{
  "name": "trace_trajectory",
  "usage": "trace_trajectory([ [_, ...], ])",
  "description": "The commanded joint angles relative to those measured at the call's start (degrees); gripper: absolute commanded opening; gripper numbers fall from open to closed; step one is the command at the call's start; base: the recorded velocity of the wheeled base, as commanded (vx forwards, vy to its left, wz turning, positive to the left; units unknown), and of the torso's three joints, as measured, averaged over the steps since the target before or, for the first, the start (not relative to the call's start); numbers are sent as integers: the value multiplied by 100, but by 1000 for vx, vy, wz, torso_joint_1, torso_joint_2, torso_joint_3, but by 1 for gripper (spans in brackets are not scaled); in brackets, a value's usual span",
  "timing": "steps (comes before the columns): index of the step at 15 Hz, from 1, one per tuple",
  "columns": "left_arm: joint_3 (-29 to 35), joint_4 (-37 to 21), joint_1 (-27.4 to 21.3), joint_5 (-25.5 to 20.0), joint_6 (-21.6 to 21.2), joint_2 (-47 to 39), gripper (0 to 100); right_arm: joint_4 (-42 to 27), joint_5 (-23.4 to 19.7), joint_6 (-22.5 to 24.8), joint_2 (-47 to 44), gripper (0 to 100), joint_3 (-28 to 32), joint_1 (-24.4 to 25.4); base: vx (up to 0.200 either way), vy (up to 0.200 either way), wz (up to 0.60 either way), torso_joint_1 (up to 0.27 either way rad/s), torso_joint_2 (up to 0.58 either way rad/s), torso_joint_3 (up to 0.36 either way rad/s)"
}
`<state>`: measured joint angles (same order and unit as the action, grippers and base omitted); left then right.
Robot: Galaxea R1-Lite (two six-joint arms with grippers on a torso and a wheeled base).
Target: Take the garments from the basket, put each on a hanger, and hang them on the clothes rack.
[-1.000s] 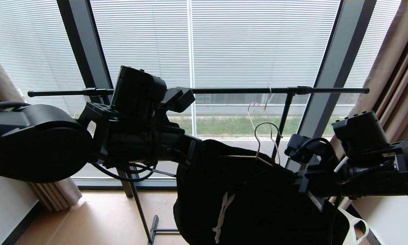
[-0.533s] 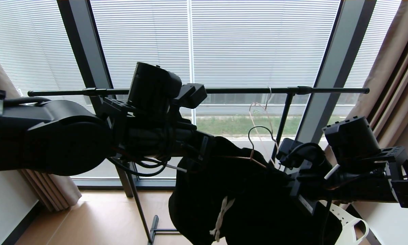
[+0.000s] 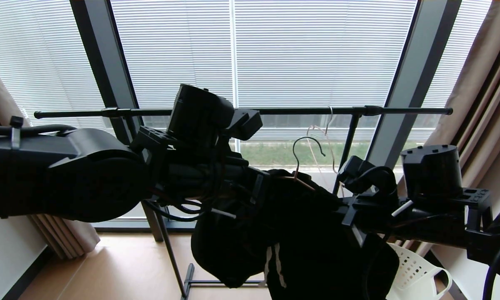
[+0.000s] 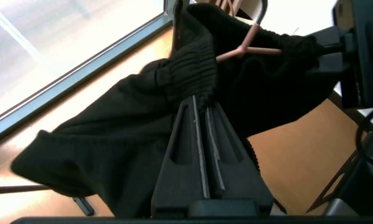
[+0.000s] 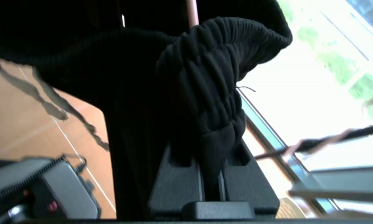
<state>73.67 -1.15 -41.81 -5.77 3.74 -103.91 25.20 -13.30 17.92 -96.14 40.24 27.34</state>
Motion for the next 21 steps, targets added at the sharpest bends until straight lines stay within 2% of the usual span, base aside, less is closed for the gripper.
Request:
trace_trajectory([
  [1,-133,0,-11,-12,-14,126,0,284,-120,-157,-239,0,-104,-133,0,0,0,0,0,0],
  [3,-318,18,-81,-12,-31,222,0,539,-410,-430,-239,0,-104,-194,0,0,0,0,0,0],
  [7,-520,27,-108,-21,-67,328,0,969,-665,-852,-257,0,-122,-273,0,0,0,0,0,0],
  [10,-687,35,-143,-39,-374,319,0,1391,-771,-1230,-248,0,-201,-273,0,0,0,0,0,0],
  [14,-687,255,-134,-47,-383,284,0,1848,-982,-1247,-230,0,-403,-273,0,0,0,0,0,0],
  [19,-670,246,-134,-47,-383,205,0,2112,-1149,-1247,-186,0,-561,-273,0,0,0,0,0,0],
  [20,-670,255,-134,-47,-383,187,100,2165,-1149,-1247,-178,0,-570,-265,0,0,0,0,0,0],
  [21,-661,255,-143,-47,-392,178,100,2191,-1157,-1247,-169,0,-579,-256,0,0,0,0,0,0],
])
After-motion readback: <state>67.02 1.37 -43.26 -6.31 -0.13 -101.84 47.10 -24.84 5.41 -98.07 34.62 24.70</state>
